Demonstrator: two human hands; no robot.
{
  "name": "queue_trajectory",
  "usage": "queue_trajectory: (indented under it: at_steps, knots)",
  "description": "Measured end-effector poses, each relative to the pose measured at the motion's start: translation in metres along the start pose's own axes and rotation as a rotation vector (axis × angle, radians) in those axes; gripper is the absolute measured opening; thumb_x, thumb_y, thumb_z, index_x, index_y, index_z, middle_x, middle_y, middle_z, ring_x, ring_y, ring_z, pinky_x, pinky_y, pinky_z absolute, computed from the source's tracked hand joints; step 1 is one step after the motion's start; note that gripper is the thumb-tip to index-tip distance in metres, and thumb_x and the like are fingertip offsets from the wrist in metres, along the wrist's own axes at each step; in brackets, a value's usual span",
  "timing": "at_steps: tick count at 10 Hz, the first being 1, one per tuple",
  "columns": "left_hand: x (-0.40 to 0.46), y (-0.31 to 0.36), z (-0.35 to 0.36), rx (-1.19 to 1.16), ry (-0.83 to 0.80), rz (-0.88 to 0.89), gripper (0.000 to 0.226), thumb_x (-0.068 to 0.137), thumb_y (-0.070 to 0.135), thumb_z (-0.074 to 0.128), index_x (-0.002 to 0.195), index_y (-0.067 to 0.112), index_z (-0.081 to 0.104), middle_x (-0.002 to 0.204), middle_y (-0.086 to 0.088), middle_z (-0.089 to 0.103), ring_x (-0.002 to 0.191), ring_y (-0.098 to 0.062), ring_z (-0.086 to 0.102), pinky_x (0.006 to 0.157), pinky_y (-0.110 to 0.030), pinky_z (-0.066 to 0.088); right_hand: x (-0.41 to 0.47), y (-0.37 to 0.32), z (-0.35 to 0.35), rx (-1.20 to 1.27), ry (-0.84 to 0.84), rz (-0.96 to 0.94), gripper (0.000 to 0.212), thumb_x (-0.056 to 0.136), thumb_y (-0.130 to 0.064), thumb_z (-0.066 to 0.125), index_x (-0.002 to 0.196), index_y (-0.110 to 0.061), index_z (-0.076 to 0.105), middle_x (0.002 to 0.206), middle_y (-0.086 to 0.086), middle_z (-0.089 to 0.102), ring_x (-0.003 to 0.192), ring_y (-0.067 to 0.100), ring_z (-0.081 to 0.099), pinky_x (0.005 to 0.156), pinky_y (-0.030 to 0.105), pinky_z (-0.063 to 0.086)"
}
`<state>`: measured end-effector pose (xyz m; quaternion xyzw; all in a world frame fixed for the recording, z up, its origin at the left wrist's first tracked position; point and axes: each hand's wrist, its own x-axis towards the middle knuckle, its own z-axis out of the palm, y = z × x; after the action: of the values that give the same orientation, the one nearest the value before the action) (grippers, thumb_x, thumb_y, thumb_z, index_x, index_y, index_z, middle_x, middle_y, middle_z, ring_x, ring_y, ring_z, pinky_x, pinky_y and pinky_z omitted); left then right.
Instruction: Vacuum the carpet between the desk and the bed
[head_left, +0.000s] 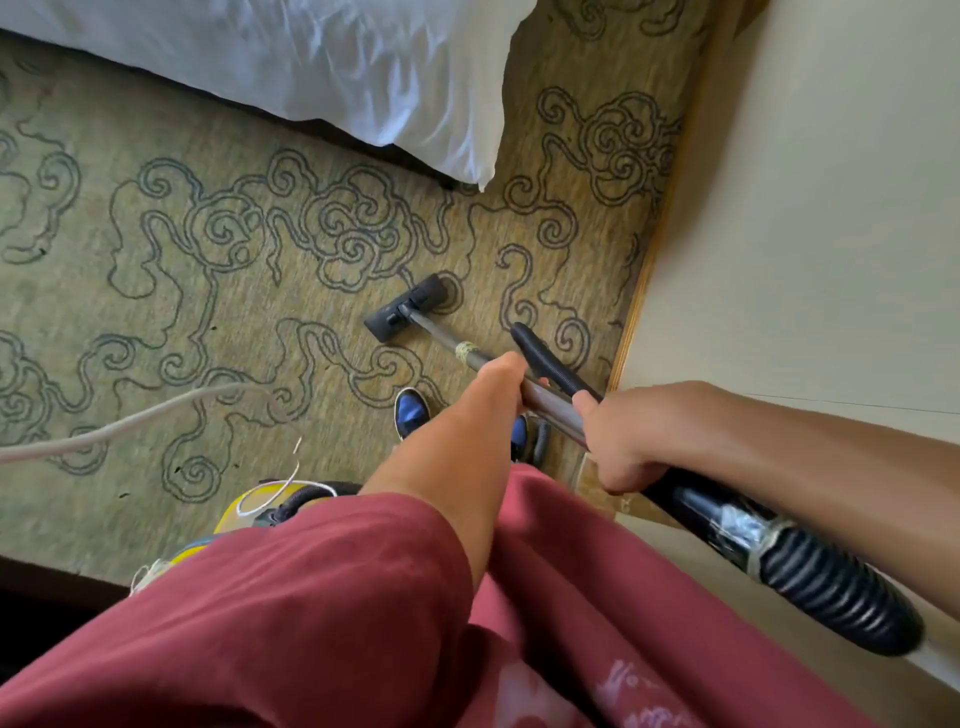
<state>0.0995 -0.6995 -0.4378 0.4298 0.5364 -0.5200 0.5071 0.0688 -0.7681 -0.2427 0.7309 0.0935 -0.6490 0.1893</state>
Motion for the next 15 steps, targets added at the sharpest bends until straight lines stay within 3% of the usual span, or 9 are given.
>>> queue_trajectory:
  at_steps: [2, 3, 4, 5, 6, 7, 8, 13, 15]
  knots:
    - [-0.014, -0.054, 0.037, -0.145, -0.125, -0.003, 0.044, 0.101, 0.033, 0.045, 0.136, 0.006, 0.049, 0.119, -0.007, 0.06, 0.118, -0.024, 0.057, 0.096, -0.034, 0.042, -0.034, 0.024, 0.035, -0.068, -0.021, 0.038, 0.086, 0.091, -0.022, 0.059, 0.155, -0.005, 0.003, 0.089, 0.01, 0.05, 0.084, 0.028, 0.055, 0.07, 0.035, 0.043]
    - [-0.015, -0.062, 0.047, -0.193, -0.106, -0.015, 0.047, 0.101, 0.032, 0.049, 0.141, 0.008, 0.047, 0.126, -0.006, 0.061, 0.105, -0.024, 0.06, 0.097, -0.033, 0.045, -0.046, 0.029, 0.036, -0.102, -0.016, 0.044, 0.078, 0.091, -0.022, 0.059, 0.153, -0.008, 0.014, 0.102, 0.009, 0.053, 0.088, 0.027, 0.055, 0.071, 0.033, 0.043]
    - [-0.015, -0.053, 0.05, -0.496, 0.043, -0.064, 0.048, 0.102, 0.025, 0.043, 0.146, 0.008, 0.044, 0.128, -0.01, 0.06, 0.083, -0.023, 0.059, 0.082, -0.032, 0.05, -0.057, 0.026, 0.021, -0.18, -0.003, 0.006, 0.058, 0.092, -0.023, 0.061, 0.143, -0.008, 0.04, 0.089, 0.006, 0.051, 0.082, 0.025, 0.054, 0.055, 0.027, 0.04]
    - [-0.043, -0.042, 0.043, -1.384, -0.166, -0.15, 0.053, 0.107, 0.02, 0.03, 0.157, 0.004, 0.02, 0.16, -0.012, 0.028, 0.139, -0.025, 0.041, 0.104, -0.031, 0.039, -0.065, 0.025, 0.001, -0.183, -0.032, -0.036, 0.045, 0.096, -0.02, 0.059, 0.137, -0.002, 0.053, 0.088, 0.005, 0.053, 0.067, 0.02, 0.049, 0.039, 0.02, 0.029]
    - [-0.062, -0.018, 0.022, -0.6, -0.132, 0.043, 0.046, 0.102, 0.02, 0.039, 0.146, 0.005, 0.043, 0.131, -0.011, 0.056, 0.122, -0.028, 0.057, 0.082, -0.032, 0.047, -0.078, 0.023, -0.021, -0.199, 0.082, 0.009, 0.05, 0.092, -0.025, 0.062, 0.136, -0.005, 0.051, 0.099, 0.006, 0.059, 0.078, 0.022, 0.052, 0.043, 0.023, 0.03]
    - [-0.078, 0.011, -0.007, -0.287, -0.1, 0.209, 0.032, 0.1, 0.018, 0.044, 0.129, 0.009, 0.049, 0.107, -0.009, 0.057, 0.101, -0.025, 0.061, 0.067, -0.028, 0.049, -0.079, 0.008, -0.041, -0.197, 0.21, 0.013, 0.065, 0.085, -0.03, 0.067, 0.139, -0.009, 0.041, 0.089, 0.005, 0.053, 0.086, 0.026, 0.058, 0.059, 0.029, 0.043]
    - [-0.075, 0.046, -0.047, -0.259, -0.077, 0.29, 0.019, 0.097, 0.011, 0.045, 0.115, 0.009, 0.045, 0.081, -0.01, 0.058, 0.064, -0.023, 0.059, 0.059, -0.031, 0.049, -0.067, -0.012, -0.069, -0.083, 0.292, -0.018, 0.071, 0.078, -0.031, 0.067, 0.14, -0.011, 0.037, 0.104, 0.008, 0.061, 0.097, 0.03, 0.065, 0.078, 0.035, 0.052]
    - [-0.027, 0.231, -0.266, -0.621, 0.158, 0.483, 0.045, 0.092, 0.004, 0.053, 0.136, -0.002, 0.05, 0.078, -0.015, 0.058, 0.056, -0.025, 0.057, 0.054, -0.033, 0.049, 0.026, -0.135, -0.261, 0.055, 0.586, -0.243, 0.078, 0.085, -0.019, 0.053, 0.155, -0.021, 0.017, 0.12, 0.01, 0.062, 0.109, 0.033, 0.061, 0.076, 0.037, 0.042]
    - [-0.013, 0.307, -0.303, -0.668, 0.25, 0.55, 0.045, 0.096, 0.006, 0.048, 0.141, 0.001, 0.044, 0.102, -0.016, 0.057, 0.06, -0.024, 0.057, 0.063, -0.037, 0.05, 0.07, -0.128, -0.339, 0.13, 0.632, -0.395, 0.074, 0.079, -0.016, 0.051, 0.147, -0.033, 0.027, 0.085, 0.004, 0.053, 0.057, 0.02, 0.051, 0.062, 0.035, 0.051]
